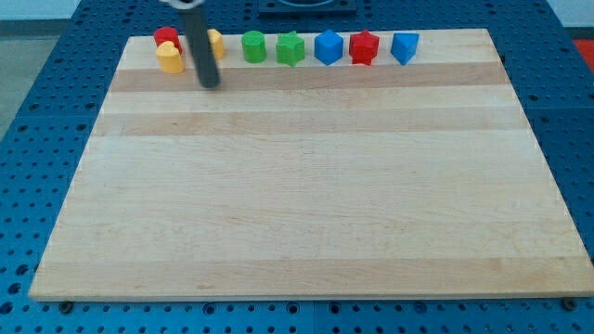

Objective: Move blue triangle towards yellow heart

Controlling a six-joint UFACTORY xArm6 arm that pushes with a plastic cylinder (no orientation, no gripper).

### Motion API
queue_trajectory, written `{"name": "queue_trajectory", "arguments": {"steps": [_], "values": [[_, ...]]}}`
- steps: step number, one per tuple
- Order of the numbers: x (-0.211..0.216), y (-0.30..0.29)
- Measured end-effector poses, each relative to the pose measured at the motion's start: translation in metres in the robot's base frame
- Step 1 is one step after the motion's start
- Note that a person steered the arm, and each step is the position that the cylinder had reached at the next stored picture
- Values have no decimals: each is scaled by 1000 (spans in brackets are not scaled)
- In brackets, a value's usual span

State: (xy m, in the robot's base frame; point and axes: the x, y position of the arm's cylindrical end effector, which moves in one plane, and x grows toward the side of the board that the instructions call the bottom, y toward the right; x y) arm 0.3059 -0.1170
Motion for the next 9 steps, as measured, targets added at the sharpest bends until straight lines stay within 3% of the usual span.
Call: {"name": "queue_trajectory", "arguments": {"steps": [2,4,6,9], "values": [[20,172],[-7,312],[-72,330],[-81,274]]}}
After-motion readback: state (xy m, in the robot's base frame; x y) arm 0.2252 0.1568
